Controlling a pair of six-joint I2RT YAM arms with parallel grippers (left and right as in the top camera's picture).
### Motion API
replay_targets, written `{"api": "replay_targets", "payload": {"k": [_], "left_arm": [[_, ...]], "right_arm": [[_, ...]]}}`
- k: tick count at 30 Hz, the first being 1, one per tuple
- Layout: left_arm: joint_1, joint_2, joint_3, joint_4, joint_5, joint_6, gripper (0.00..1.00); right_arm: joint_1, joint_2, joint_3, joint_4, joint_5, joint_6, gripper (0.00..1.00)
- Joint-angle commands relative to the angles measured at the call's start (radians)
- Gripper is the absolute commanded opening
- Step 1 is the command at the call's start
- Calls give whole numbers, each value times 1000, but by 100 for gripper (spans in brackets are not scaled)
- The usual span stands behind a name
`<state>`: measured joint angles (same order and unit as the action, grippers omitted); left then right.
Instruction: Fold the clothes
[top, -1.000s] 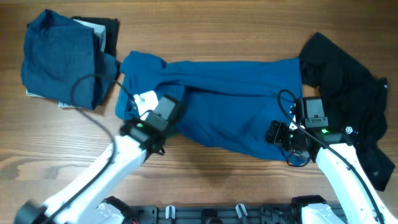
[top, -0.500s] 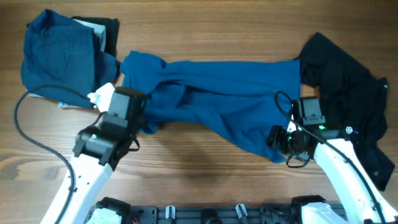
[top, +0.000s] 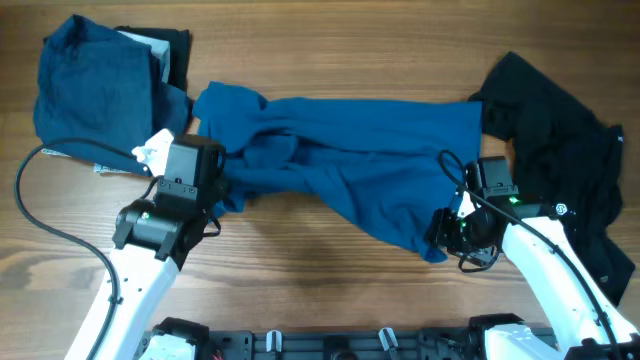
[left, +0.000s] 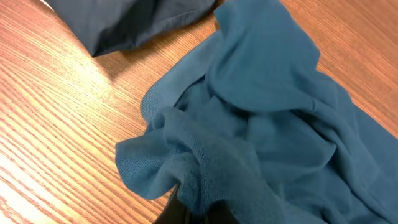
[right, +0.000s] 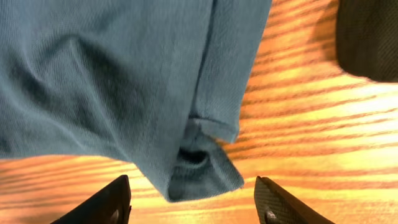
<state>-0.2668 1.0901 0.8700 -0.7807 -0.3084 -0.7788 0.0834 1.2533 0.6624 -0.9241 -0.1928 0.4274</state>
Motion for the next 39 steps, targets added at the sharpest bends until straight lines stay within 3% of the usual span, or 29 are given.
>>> {"api": "replay_targets", "payload": {"k": [1, 10, 15, 29, 31, 34, 39], "left_arm": [[7, 5, 11, 6, -5, 17, 4], [7, 6, 11, 7, -5, 17, 4], [7, 6, 11, 7, -5, 17, 4], [7, 6, 11, 6, -5, 17, 4], [7, 6, 11, 6, -5, 17, 4], [7, 6, 11, 6, -6, 17, 4], [7, 6, 11, 6, -6, 17, 4]], "right_arm": [[23, 11, -8, -13, -46, 18, 67], [169, 14, -32, 64, -3, 79, 72], [182, 32, -31, 71, 14, 114, 72], [182, 170, -31, 55, 36, 209, 60], [182, 177, -31, 61, 35, 211, 54], [182, 177, -31, 77, 32, 212, 33], [182, 176, -27, 97, 28, 211, 11]]}}
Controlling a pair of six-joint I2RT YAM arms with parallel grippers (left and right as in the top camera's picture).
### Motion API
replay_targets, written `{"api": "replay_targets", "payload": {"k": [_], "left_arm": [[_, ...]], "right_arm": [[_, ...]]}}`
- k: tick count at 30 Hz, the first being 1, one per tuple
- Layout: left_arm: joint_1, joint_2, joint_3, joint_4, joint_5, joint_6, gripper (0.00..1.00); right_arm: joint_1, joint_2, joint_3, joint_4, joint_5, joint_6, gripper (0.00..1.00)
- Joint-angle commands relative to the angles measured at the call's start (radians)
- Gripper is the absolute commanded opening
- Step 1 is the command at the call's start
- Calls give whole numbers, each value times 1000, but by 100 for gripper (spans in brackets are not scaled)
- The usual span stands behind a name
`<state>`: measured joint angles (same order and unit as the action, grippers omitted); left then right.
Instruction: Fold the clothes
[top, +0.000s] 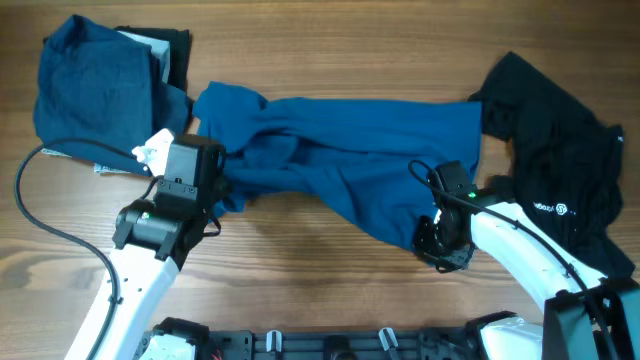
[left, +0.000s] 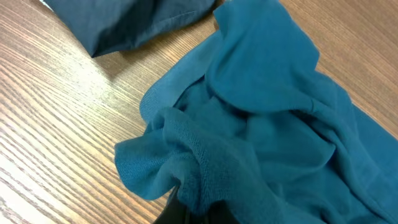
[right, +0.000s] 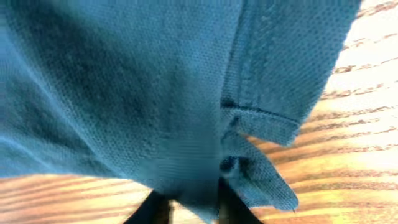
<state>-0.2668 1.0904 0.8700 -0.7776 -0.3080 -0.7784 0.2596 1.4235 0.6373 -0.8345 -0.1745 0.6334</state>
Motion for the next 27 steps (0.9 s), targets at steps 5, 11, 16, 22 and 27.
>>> {"api": "replay_targets", "payload": {"k": [5, 11, 16, 22, 27], "left_arm": [[7, 5, 11, 8, -6, 17, 4], [7, 0, 12, 10, 20, 89, 4], [7, -35, 41, -36, 92, 99, 4], [7, -113, 55, -122, 97, 99, 4], [7, -203, 55, -161, 82, 114, 4]], "right_arm": [[6, -3, 68, -23, 10, -32, 4], [5, -56, 274, -165, 45, -58, 4], [-6, -113, 415, -290, 108, -78, 4], [-76, -210, 433, -381, 108, -84, 4], [-198, -334, 433, -453, 104, -125, 4]]}}
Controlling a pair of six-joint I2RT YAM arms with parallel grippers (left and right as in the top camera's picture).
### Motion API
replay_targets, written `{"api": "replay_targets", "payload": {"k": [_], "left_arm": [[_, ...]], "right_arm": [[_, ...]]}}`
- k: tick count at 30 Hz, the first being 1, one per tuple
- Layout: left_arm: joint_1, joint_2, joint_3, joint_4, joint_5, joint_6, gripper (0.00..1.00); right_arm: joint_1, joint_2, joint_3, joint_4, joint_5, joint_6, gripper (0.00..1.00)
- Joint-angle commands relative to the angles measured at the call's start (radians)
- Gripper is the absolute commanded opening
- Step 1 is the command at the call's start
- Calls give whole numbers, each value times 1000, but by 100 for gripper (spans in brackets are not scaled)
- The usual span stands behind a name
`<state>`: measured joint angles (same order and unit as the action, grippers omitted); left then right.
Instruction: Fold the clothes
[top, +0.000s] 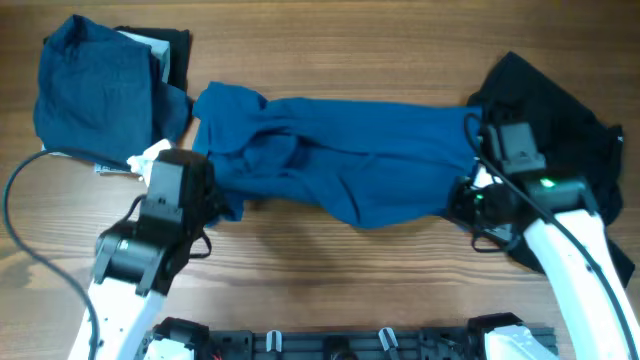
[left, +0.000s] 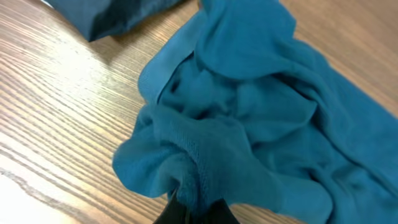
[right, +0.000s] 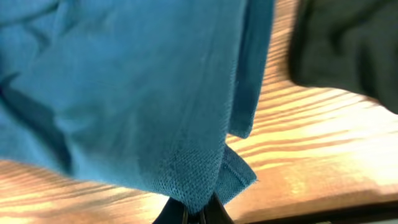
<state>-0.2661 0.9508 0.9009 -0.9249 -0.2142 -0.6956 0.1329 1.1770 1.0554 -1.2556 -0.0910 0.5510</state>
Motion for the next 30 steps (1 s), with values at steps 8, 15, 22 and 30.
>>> {"api": "replay_targets", "payload": {"k": [8, 15, 22, 30], "left_arm": [[6, -98, 24, -56, -10, 64, 4], [6, 35, 24, 3, -49, 103, 4], [6, 234, 24, 248, -196, 143, 4], [6, 362, 24, 470, -278, 253, 4]], "right_arm": [[-240, -183, 14, -87, -25, -159, 4], [-258, -97, 14, -36, 18, -184, 4], [-360, 46, 14, 68, -19, -235, 4], [-492, 192, 14, 151, -55, -306, 4]]}}
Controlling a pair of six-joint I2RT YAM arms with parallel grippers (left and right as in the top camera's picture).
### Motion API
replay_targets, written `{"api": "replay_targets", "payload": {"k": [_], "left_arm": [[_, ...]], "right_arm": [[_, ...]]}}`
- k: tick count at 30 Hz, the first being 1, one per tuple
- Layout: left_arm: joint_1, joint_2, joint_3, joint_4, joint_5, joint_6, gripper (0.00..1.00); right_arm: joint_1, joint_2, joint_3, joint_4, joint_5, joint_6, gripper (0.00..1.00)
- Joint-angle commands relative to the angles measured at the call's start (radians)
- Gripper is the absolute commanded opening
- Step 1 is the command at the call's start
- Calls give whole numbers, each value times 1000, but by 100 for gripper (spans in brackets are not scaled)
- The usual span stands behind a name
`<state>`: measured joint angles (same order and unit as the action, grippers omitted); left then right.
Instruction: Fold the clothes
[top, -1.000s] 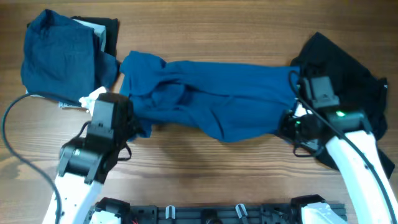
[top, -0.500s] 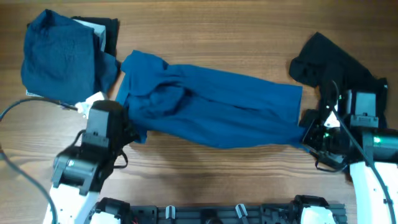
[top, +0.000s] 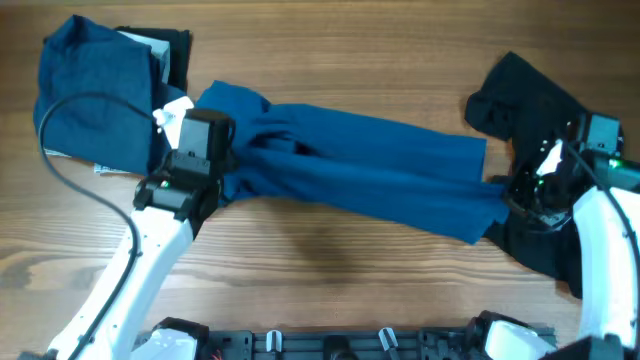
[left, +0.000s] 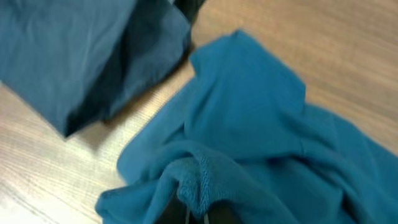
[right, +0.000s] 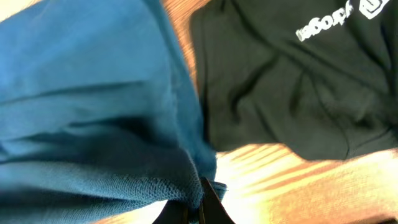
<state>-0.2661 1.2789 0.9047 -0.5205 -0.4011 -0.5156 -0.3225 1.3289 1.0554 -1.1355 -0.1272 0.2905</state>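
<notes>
A blue knit shirt (top: 370, 165) lies stretched in a long band across the middle of the wooden table. My left gripper (top: 210, 170) is shut on its bunched left end; in the left wrist view the ribbed hem (left: 196, 186) is pinched between the fingers. My right gripper (top: 510, 195) is shut on the shirt's right end, where a fold of blue fabric (right: 186, 186) is clamped at the fingertips (right: 205, 205).
A dark blue garment (top: 95, 85) lies folded at the back left, over something black and white. A black garment with white lettering (top: 545, 120) lies crumpled at the right, just behind my right gripper. Bare wood runs along the front.
Both grippers have moved apart, the left up toward the dark blue garment and the right further right beside the black garment. The blue shirt is now pulled out longer and flatter.
First the left gripper held the shirt's bunched left end and the right stood open over its lower right corner. Then the right was shut on that corner. Later the corner was drawn right, and now the shirt stretches between both grippers.
</notes>
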Motion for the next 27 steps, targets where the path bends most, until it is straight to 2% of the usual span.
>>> {"api": "replay_targets", "payload": {"k": [1, 9, 27], "left_arm": [[6, 39, 21, 87, -91, 78, 4], [6, 100, 21, 235, -86, 90, 4], [6, 342, 20, 278, -63, 90, 4]], "right_arm": [[-44, 50, 14, 51, -36, -55, 4], [-48, 110, 13, 147, -66, -68, 4], [-48, 288, 10, 285, -65, -105, 5]]}}
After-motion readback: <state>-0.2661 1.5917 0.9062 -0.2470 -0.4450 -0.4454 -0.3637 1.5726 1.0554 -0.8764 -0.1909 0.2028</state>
